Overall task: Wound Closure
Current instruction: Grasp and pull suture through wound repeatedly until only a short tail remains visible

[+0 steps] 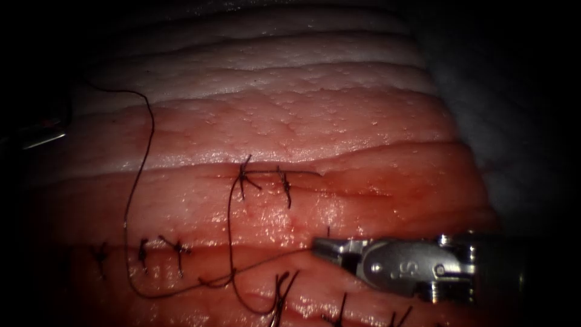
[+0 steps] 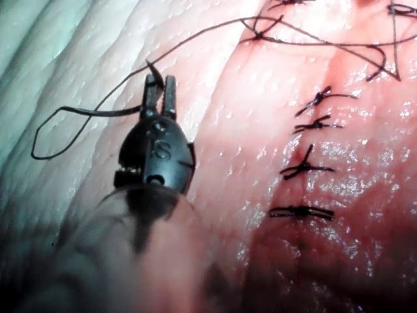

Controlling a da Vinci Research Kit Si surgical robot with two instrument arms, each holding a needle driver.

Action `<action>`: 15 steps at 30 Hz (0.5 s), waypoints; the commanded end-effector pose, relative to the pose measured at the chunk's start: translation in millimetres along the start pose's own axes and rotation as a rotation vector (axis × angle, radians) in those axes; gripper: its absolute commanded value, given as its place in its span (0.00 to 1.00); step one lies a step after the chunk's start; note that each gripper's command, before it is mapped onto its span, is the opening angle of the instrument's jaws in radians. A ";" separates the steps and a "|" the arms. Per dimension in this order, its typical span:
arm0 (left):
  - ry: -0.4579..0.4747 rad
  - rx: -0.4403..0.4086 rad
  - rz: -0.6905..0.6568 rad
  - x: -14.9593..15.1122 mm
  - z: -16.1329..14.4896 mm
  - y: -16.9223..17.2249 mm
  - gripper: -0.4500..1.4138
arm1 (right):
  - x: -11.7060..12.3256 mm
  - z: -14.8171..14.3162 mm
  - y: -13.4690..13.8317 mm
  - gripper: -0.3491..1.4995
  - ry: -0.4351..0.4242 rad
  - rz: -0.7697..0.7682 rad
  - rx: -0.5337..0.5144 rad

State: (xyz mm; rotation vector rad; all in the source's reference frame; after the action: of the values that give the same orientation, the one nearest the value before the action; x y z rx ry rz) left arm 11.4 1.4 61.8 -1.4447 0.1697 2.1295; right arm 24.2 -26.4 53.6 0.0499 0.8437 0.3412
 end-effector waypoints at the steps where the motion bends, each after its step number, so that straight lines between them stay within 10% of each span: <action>1: 0.004 -0.002 0.001 -0.4 0.9 0.2 0.00 | 1.5 0.4 -2.3 0.00 0.010 -0.002 0.017; 15: 0.008 -0.003 0.001 -0.3 1.1 0.6 0.00 | 9.6 -1.5 -10.5 0.00 0.061 -0.038 0.106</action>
State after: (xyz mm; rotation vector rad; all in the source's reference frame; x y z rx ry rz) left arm 10.8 1.2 61.8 -1.4537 0.1702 2.1262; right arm 31.1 -33.1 43.4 0.1256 0.9191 0.2627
